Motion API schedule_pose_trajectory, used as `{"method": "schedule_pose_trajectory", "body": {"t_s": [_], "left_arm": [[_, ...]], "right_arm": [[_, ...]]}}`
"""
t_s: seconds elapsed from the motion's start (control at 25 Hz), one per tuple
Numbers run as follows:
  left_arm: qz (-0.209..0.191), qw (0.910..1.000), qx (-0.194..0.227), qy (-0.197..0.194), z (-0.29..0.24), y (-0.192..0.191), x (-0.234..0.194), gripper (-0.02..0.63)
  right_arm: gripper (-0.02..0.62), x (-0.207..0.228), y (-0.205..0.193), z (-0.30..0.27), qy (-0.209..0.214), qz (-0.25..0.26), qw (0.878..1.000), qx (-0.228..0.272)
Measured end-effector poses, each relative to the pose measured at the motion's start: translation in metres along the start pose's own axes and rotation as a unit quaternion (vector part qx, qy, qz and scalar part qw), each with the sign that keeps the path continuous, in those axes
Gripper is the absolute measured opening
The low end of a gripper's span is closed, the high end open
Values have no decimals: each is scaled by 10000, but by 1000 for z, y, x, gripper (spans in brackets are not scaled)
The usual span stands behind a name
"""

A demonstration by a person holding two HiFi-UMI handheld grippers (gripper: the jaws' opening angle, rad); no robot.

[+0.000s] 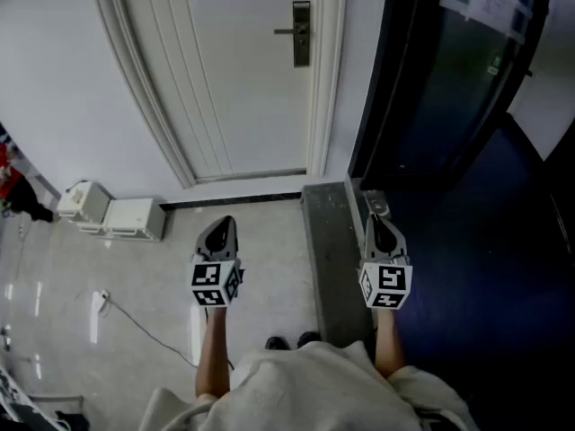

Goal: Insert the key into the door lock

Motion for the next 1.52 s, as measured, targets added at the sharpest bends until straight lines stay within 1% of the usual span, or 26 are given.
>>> {"method": "schedule_pose_trajectory", "body": {"t_s": [0.4, 0.76, 1.04, 1.24, 1.52], "left_arm": [[-6, 10000, -84, -18, -7, -6, 7, 17], [10, 9998, -154, 111, -20, -15, 19, 17], [148, 9994, -150, 275, -34, -27, 28, 17], [214, 9990, -172, 351, -56, -33, 29, 17], [254, 9987, -229, 370, -99, -33, 12, 17]], "right_arm": [[29, 5, -6, -3, 76, 67, 9999, -41], [29, 20, -10, -19, 190, 68, 9998, 37], [29, 32, -17, -42, 376, 115, 9992, 100], [29, 40, -22, -64, 474, 120, 9987, 130], [29, 42, -31, -113, 552, 79, 9984, 11]]}}
Point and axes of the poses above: the fingertips, and each gripper's own axes: z backward along the fingers, x to its right, y out of its top, the point moved 3 cm from there along z, backward along the fingers, and after that the axes turned 13 degrees about z, right-handed, at the moved point
